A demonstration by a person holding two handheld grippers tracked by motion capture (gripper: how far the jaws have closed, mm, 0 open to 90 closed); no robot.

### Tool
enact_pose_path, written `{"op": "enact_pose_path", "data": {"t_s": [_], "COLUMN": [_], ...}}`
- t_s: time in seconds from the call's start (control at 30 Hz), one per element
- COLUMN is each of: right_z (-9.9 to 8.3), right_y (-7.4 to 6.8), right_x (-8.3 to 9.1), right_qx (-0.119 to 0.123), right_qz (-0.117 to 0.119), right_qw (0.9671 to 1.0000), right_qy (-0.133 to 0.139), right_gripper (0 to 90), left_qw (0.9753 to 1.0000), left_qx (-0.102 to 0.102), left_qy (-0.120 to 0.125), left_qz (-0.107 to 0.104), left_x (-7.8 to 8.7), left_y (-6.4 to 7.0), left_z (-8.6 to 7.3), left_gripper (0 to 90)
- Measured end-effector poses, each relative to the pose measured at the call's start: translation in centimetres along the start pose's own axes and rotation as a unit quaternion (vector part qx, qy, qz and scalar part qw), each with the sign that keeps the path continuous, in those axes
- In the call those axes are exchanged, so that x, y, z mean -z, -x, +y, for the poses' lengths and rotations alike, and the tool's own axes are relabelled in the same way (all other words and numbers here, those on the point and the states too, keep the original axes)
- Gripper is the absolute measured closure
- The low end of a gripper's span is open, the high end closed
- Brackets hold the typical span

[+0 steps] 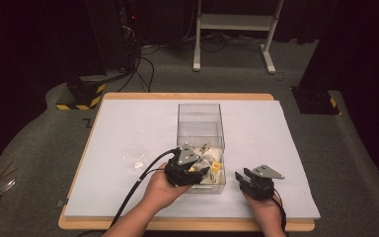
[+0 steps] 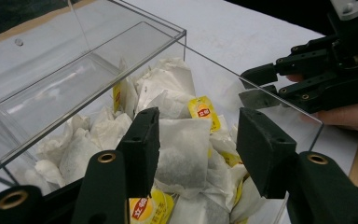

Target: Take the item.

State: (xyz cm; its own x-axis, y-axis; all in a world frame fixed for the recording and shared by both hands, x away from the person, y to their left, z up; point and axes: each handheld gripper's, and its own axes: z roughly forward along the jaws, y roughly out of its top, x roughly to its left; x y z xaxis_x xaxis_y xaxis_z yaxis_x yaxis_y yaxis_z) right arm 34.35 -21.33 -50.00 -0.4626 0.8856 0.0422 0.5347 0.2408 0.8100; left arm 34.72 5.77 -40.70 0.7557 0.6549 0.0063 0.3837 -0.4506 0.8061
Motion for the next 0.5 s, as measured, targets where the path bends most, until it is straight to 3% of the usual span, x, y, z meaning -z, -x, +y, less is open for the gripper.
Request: {"op": "enact_pose_path", "data": {"t_s": [0.2,0.33,0.37,0.5], "right_z": [0.0,0.0,0.0,0.0], "right_y": [0.1,0.1,0.1,0.2], "right_x": [0.0,0.1,0.1,0.1], "right_qx": [-0.003,-0.004,-0.003,-0.003], "right_qz": [0.002,0.003,0.004,0.005], "right_qw": [1.0000,1.0000,1.0000,1.0000], "right_qy": [0.001,0.001,0.002,0.003], "right_gripper": [58.9,58.9,58.9,58.9], "left_qw": [0.9988,0.9959,0.9942,0.9915], "left_qx": [-0.021,-0.036,-0.047,-0.050], "left_qy": [-0.042,-0.082,-0.095,-0.116], "left_qz": [0.013,0.016,0.021,0.028], "left_x": [-1.3,-2.2,-2.5,-3.3], "left_y": [0.5,1.0,1.2,1.4], "left_z": [1.2,1.9,2.1,2.3], "left_gripper": [53.4,57.2,57.9,61.9]}}
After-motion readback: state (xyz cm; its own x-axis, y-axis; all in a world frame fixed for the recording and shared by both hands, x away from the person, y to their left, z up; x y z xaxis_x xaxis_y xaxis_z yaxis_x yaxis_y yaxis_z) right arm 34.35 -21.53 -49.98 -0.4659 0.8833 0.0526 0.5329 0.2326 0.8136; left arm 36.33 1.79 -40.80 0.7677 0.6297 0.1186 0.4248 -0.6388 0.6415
